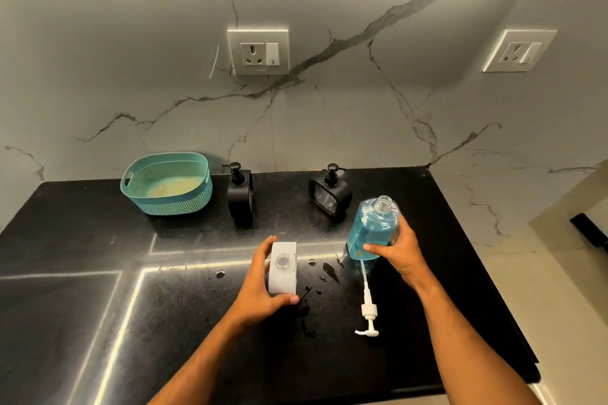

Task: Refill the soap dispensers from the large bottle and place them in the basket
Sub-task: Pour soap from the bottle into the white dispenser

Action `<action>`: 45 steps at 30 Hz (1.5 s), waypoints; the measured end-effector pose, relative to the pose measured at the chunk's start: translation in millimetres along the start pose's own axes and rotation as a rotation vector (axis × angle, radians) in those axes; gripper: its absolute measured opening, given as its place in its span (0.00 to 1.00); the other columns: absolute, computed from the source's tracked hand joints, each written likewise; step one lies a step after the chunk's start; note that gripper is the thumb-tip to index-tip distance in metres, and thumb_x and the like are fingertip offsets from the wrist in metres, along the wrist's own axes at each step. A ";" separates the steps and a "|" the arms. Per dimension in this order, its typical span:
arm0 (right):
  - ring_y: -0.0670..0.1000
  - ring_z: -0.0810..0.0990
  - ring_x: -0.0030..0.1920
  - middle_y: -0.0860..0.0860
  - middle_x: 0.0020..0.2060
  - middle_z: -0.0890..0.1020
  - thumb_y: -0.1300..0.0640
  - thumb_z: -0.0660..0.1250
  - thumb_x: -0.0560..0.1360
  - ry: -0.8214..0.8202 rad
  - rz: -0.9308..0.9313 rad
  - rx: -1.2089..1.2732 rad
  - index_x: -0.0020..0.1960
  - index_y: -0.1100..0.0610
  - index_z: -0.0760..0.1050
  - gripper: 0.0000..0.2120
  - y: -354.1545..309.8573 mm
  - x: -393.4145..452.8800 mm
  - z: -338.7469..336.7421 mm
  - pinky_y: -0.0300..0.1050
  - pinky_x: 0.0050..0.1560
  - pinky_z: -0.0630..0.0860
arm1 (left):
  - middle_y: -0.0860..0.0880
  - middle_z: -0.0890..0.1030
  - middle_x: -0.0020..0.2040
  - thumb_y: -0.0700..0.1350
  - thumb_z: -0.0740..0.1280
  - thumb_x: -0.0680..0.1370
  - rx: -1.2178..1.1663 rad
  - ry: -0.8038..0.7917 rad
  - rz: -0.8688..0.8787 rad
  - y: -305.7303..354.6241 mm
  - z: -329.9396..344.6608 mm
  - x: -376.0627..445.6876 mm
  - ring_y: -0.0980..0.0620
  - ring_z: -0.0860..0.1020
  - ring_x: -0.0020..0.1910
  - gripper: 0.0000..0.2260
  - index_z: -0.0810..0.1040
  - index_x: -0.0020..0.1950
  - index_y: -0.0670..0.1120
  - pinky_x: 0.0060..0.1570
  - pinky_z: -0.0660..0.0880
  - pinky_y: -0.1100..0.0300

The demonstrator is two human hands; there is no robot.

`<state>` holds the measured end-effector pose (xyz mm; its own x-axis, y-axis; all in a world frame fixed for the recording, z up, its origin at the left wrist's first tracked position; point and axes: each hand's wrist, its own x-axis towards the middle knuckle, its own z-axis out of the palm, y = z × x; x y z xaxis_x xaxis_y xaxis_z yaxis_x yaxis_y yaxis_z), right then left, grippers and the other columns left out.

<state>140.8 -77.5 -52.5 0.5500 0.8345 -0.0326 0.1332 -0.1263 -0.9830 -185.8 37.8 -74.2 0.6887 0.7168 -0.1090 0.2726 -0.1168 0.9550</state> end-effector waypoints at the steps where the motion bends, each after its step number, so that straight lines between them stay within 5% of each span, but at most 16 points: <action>1: 0.50 0.78 0.67 0.49 0.65 0.79 0.67 0.84 0.62 -0.009 0.014 0.003 0.75 0.51 0.67 0.47 -0.2 2.4 -0.4 0.41 0.60 0.80 | 0.67 0.63 0.78 0.50 0.85 0.64 -0.004 -0.005 -0.003 -0.5 -1.0 1.3 0.54 0.67 0.77 0.56 0.53 0.81 0.66 0.67 0.76 0.57; 5: 0.51 0.80 0.65 0.50 0.63 0.81 0.62 0.85 0.58 -0.036 0.054 0.020 0.71 0.52 0.71 0.44 -3.0 7.4 -3.2 0.41 0.57 0.81 | 0.59 0.63 0.80 0.50 0.85 0.63 -0.009 -0.044 -0.025 0.1 -3.3 4.5 0.56 0.69 0.76 0.57 0.52 0.81 0.67 0.64 0.77 0.63; 12: 0.52 0.81 0.64 0.50 0.60 0.84 0.64 0.85 0.57 -0.026 0.041 -0.008 0.67 0.54 0.74 0.41 -2.8 10.3 -6.7 0.48 0.60 0.81 | 0.55 0.60 0.82 0.49 0.87 0.61 0.040 -0.087 -0.040 -6.2 -4.3 11.0 0.53 0.66 0.79 0.62 0.48 0.84 0.61 0.77 0.69 0.48; 24: 0.54 0.82 0.62 0.52 0.61 0.83 0.60 0.88 0.57 0.038 -0.021 -0.006 0.67 0.54 0.74 0.42 -0.8 13.9 6.3 0.58 0.62 0.81 | 0.57 0.68 0.74 0.49 0.88 0.60 0.011 0.003 -0.030 -0.8 0.6 17.9 0.56 0.71 0.72 0.57 0.55 0.79 0.62 0.65 0.78 0.58; 30: 0.53 0.82 0.63 0.52 0.61 0.82 0.61 0.87 0.59 0.113 -0.078 0.003 0.66 0.51 0.76 0.39 -5.2 11.1 15.5 0.60 0.62 0.81 | 0.60 0.67 0.73 0.53 0.86 0.59 -0.014 0.112 0.003 14.0 0.5 18.5 0.73 0.66 0.69 0.54 0.59 0.78 0.58 0.58 0.70 0.77; 34: 0.50 0.82 0.62 0.49 0.59 0.83 0.62 0.86 0.60 0.186 -0.133 -0.020 0.63 0.45 0.77 0.36 -17.0 12.3 21.0 0.59 0.62 0.81 | 0.62 0.66 0.75 0.57 0.87 0.58 -0.028 0.149 0.029 26.4 0.1 22.3 0.63 0.67 0.74 0.57 0.58 0.80 0.58 0.63 0.72 0.68; 45: 0.46 0.82 0.61 0.43 0.59 0.83 0.56 0.85 0.61 0.291 -0.329 -0.120 0.65 0.48 0.76 0.35 -71.2 5.3 31.1 0.49 0.57 0.84 | 0.59 0.66 0.74 0.68 0.84 0.58 0.021 0.230 0.192 65.1 12.9 29.1 0.61 0.69 0.73 0.59 0.60 0.81 0.54 0.68 0.69 0.70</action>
<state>108.6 -47.3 11.7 0.6687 0.6576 0.3470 0.4252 0.0446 -0.9040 -139.4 42.2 -18.8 0.5592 0.8170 0.1409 0.1675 -0.2778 0.9459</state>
